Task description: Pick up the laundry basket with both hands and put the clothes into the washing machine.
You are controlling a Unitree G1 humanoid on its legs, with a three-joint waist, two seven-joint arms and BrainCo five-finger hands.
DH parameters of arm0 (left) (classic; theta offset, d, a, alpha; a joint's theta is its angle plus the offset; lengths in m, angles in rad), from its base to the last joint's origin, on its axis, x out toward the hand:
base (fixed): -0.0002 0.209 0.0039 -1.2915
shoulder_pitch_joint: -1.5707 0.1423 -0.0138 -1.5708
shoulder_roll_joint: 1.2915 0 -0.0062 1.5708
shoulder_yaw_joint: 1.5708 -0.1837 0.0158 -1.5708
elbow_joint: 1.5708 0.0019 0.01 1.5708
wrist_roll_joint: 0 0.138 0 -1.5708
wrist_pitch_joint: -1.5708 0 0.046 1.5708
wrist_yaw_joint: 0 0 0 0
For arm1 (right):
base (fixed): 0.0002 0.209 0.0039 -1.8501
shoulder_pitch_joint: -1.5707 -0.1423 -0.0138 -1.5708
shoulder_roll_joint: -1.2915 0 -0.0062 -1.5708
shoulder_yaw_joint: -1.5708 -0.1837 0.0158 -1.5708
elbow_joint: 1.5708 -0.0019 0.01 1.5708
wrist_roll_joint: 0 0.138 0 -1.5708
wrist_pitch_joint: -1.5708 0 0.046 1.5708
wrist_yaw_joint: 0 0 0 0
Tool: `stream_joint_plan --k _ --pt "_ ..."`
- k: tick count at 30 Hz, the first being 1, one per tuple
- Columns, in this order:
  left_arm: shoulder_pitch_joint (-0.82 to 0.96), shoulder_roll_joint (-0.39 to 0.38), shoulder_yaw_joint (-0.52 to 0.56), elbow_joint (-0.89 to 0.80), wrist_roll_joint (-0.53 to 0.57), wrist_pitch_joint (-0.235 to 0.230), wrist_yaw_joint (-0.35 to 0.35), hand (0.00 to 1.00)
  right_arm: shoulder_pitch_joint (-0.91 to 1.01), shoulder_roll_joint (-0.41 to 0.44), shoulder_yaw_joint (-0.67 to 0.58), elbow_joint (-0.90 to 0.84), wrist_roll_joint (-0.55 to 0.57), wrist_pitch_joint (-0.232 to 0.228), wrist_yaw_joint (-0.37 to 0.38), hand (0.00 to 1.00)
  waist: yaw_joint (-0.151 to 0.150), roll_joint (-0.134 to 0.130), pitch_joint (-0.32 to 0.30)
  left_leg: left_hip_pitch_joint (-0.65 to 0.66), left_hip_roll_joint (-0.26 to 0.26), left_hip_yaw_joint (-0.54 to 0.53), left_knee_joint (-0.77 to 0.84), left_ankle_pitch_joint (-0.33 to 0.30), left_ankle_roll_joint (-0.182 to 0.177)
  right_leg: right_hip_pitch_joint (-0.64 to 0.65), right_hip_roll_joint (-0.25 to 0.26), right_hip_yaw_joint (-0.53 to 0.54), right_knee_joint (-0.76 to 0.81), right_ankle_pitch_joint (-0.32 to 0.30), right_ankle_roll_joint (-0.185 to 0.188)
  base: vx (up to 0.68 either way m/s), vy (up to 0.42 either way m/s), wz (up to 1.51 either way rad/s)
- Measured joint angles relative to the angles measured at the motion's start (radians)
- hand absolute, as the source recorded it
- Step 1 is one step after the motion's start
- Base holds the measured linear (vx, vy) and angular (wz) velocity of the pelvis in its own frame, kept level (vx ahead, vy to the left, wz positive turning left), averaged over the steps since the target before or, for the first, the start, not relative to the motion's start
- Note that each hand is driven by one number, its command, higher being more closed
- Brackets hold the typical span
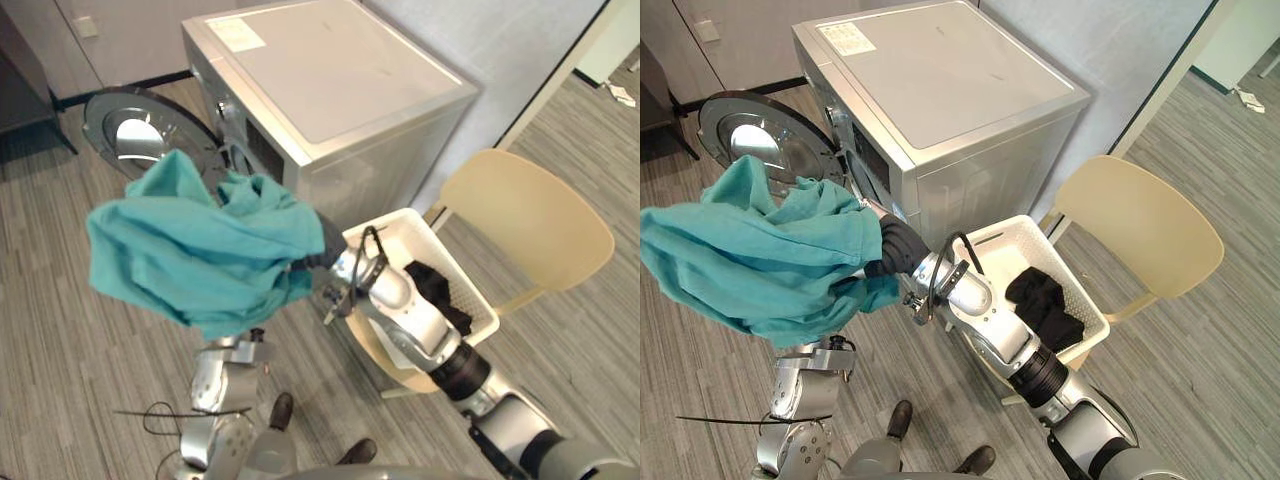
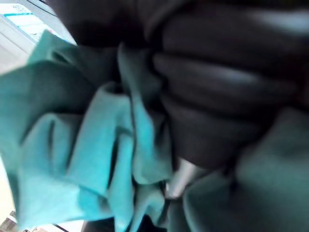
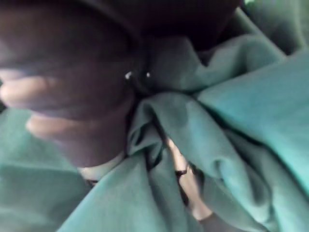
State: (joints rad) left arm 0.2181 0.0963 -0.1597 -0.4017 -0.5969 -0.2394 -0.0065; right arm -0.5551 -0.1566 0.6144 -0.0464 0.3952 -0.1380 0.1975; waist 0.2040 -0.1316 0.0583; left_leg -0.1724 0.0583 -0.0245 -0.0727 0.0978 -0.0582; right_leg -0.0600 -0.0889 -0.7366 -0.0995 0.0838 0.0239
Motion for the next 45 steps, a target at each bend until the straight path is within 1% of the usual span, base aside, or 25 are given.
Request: stream_joint_plan --k 4,7,11,16,20,22,23,25,27,28,29,31,32,33,34,35,36,37,38,39,40,41,42,44,45 --pt "0.001 -0.027 0.049 0.004 0.005 0.0 0.013 1.0 0.059 -0.017 -0.075 0.01 0.007 0.012 0.002 0.0 -0.001 0.0 0.0 0.01 0.0 0.005 -0.003 0.0 0.0 0.005 0.0 0.005 0.0 0.0 0.0 0.02 0.048 -0.05" --pt "0.001 -0.055 0.144 0.007 0.005 -0.003 0.036 1.0 0.135 -0.054 -0.121 0.01 0.01 0.02 0.017 0.0 -0.004 0.0 0.0 0.021 0.002 0.008 -0.012 0.0 0.001 0.007 0.0 0.017 0.0 0.0 0.0 0.01 0.043 -0.1" --pt "0.023 -0.062 0.242 0.007 0.02 -0.006 0.057 1.0 0.234 -0.071 -0.26 0.004 0.008 0.033 0.022 0.0 -0.028 0.0 0.0 0.039 0.0 0.011 -0.016 -0.003 0.004 0.021 -0.001 0.021 0.0 -0.001 0.001 0.02 0.05 -0.03" --pt "0.043 -0.088 0.333 0.007 0.03 -0.008 0.075 1.0 0.322 -0.089 -0.425 -0.041 -0.009 0.033 0.02 0.0 -0.036 0.002 -0.001 0.049 -0.003 0.029 -0.015 -0.007 0.009 0.025 -0.004 0.033 0.0 0.0 0.001 0.02 0.048 -0.07" --pt "0.077 -0.12 0.421 0.007 0.046 -0.01 0.076 1.0 0.418 -0.082 -0.579 -0.051 -0.037 0.035 0.015 0.0 -0.054 0.015 -0.008 0.072 -0.006 0.032 -0.013 -0.016 0.012 0.046 -0.01 0.037 0.0 -0.002 0.006 0.03 0.051 -0.03" --pt "0.107 -0.137 0.456 0.011 0.05 -0.011 0.077 1.0 0.465 -0.062 -0.694 -0.051 -0.058 0.037 -0.011 0.0 -0.057 0.028 -0.015 0.084 -0.008 0.05 -0.007 -0.028 0.016 0.054 -0.015 0.05 0.001 -0.003 0.009 0.03 0.064 -0.18" --pt "0.13 -0.152 0.492 0.022 0.06 -0.011 0.078 1.0 0.492 -0.029 -0.807 -0.043 -0.088 0.036 -0.057 0.0 -0.064 0.042 -0.024 0.087 -0.009 0.059 0.006 -0.04 0.02 0.05 -0.023 0.061 0.02 -0.008 0.015 0.02 0.065 -0.25" --pt "0.152 -0.168 0.529 0.039 0.061 -0.012 0.079 1.0 0.501 -0.01 -0.919 0.003 -0.129 0.034 -0.105 0.0 -0.073 0.056 -0.034 0.1 -0.009 0.077 0.008 -0.046 0.023 0.042 -0.034 0.08 0.054 -0.021 0.02 0.03 0.064 -0.27" --pt "0.162 -0.171 0.566 0.083 0.06 -0.012 0.1 1.0 0.503 -0.007 -1.076 0.138 -0.258 0.04 -0.227 0.0 -0.081 0.069 -0.042 0.108 -0.01 0.091 0.026 -0.06 0.026 0.037 -0.046 0.103 0.086 -0.033 0.021 0.03 0.058 -0.25" --pt "0.161 -0.171 0.572 0.093 0.06 -0.012 0.105 1.0 0.503 -0.007 -1.113 0.183 -0.285 0.043 -0.255 0.0 -0.081 0.069 -0.041 0.108 -0.01 0.094 0.034 -0.065 0.027 0.035 -0.042 0.113 0.095 -0.036 0.024 0.0 0.023 -0.2" --pt "0.16 -0.171 0.575 0.109 0.059 -0.012 0.115 1.0 0.506 -0.008 -1.157 0.252 -0.331 0.061 -0.297 0.0 -0.083 0.073 -0.041 0.097 -0.007 0.091 0.048 -0.073 0.031 0.032 -0.039 0.144 0.116 -0.045 0.027 -0.03 0.027 0.17" --pt "0.137 -0.165 0.564 0.146 0.057 -0.012 0.123 1.0 0.548 -0.011 -1.238 0.425 -0.428 0.106 -0.376 0.0 -0.13 0.076 -0.041 0.05 -0.01 0.022 0.112 -0.092 0.031 0.035 -0.03 0.402 0.164 -0.104 0.058 0.0 0.015 0.95" --pt "0.119 -0.167 0.557 0.148 0.056 -0.012 0.122 1.0 0.578 -0.011 -1.261 0.545 -0.45 0.122 -0.402 0.0 -0.139 0.056 -0.036 0.016 -0.03 -0.024 0.149 -0.095 0.028 0.042 -0.029 0.513 0.168 -0.159 0.063 0.07 -0.036 1.1" --pt "0.113 -0.165 0.552 0.157 0.049 -0.014 0.122 1.0 0.582 -0.013 -1.266 0.612 -0.458 0.127 -0.411 0.0 -0.134 0.046 -0.035 0.0 -0.031 -0.041 0.167 -0.096 0.026 0.041 -0.026 0.518 0.165 -0.166 0.065 -0.01 -0.132 1.1" --pt "0.12 -0.163 0.542 0.18 0.036 -0.012 0.122 1.0 0.591 -0.015 -1.255 0.751 -0.467 0.147 -0.401 0.0 -0.132 0.065 -0.021 -0.034 -0.034 -0.098 0.205 -0.091 0.019 0.051 -0.01 0.464 0.169 -0.166 0.053 -0.08 -0.131 0.83" --pt "0.12 -0.164 0.533 0.183 0.035 -0.01 0.122 1.0 0.6 -0.014 -1.24 0.792 -0.467 0.149 -0.39 0.0 -0.132 0.075 -0.01 -0.04 -0.033 -0.123 0.211 -0.087 0.012 0.062 -0.004 0.437 0.17 -0.17 0.047 -0.14 -0.167 1.33" --pt "0.127 -0.171 0.501 0.178 0.023 -0.01 0.12 1.0 0.633 0.002 -1.177 0.842 -0.466 0.152 -0.364 0.0 -0.119 0.1 0.008 -0.049 -0.025 -0.175 0.205 -0.071 -0.011 0.07 0.007 0.372 0.201 -0.193 0.035 -0.11 -0.11 1.13" --pt "0.13 -0.172 0.486 0.175 0.019 -0.01 0.118 1.0 0.644 0.009 -1.147 0.852 -0.466 0.152 -0.348 0.0 -0.106 0.108 0.015 -0.052 -0.027 -0.194 0.192 -0.061 -0.023 0.065 0.007 0.347 0.228 -0.211 0.03 -0.22 -0.139 1.68" --pt "0.14 -0.176 0.455 0.169 0.016 -0.006 0.116 1.0 0.648 0.046 -1.075 0.868 -0.466 0.147 -0.299 0.0 -0.091 0.12 0.028 -0.066 0.003 -0.121 0.148 -0.09 0.032 0.056 -0.003 0.255 0.278 -0.24 0.014 -0.21 -0.142 1.72" --pt "0.144 -0.171 0.427 0.169 0.015 -0.004 0.114 1.0 0.648 0.059 -1.036 0.889 -0.467 0.142 -0.274 0.0 -0.087 0.111 0.031 -0.086 0.042 0.026 0.153 -0.118 0.101 0.057 -0.026 0.192 0.273 -0.238 0.009 -0.22 -0.105 2.04" --pt "0.151 -0.17 0.405 0.169 0.013 -0.003 0.112 1.0 0.634 0.062 -0.991 0.914 -0.467 0.144 -0.256 0.0 -0.079 0.118 0.039 -0.117 0.09 0.178 0.19 -0.119 0.097 0.053 -0.038 0.137 0.283 -0.243 0.001 -0.11 -0.048 1.53" --pt "0.158 -0.171 0.396 0.169 0.009 -0.002 0.112 1.0 0.625 0.07 -0.971 0.926 -0.468 0.143 -0.25 0.0 -0.079 0.124 0.041 -0.129 0.11 0.235 0.222 -0.12 0.097 0.054 -0.046 0.107 0.29 -0.245 -0.003 -0.08 0.042 1.35" --pt "0.173 -0.173 0.383 0.169 -0.005 0.001 0.105 1.0 0.608 0.073 -0.932 0.945 -0.483 0.143 -0.236 0.0 -0.078 0.13 0.04 -0.134 0.128 0.289 0.288 -0.12 0.097 0.057 -0.07 0.064 0.309 -0.248 -0.007 -0.04 0.052 1.07" --pt "0.182 -0.174 0.359 0.18 -0.022 0.001 0.094 1.0 0.583 0.088 -0.837 0.998 -0.517 0.127 -0.219 0.0 -0.081 0.129 0.041 -0.125 0.126 0.285 0.395 -0.122 0.096 0.067 -0.11 0.004 0.323 -0.257 0.01 -0.02 0.1 1.03" --pt "0.182 -0.173 0.349 0.185 -0.022 0.001 0.092 1.0 0.578 0.09 -0.819 1.016 -0.527 0.123 -0.214 0.0 -0.081 0.132 0.041 -0.114 0.128 0.274 0.405 -0.122 0.096 0.072 -0.116 -0.012 0.325 -0.259 0.013 0.0 0.157 0.94"
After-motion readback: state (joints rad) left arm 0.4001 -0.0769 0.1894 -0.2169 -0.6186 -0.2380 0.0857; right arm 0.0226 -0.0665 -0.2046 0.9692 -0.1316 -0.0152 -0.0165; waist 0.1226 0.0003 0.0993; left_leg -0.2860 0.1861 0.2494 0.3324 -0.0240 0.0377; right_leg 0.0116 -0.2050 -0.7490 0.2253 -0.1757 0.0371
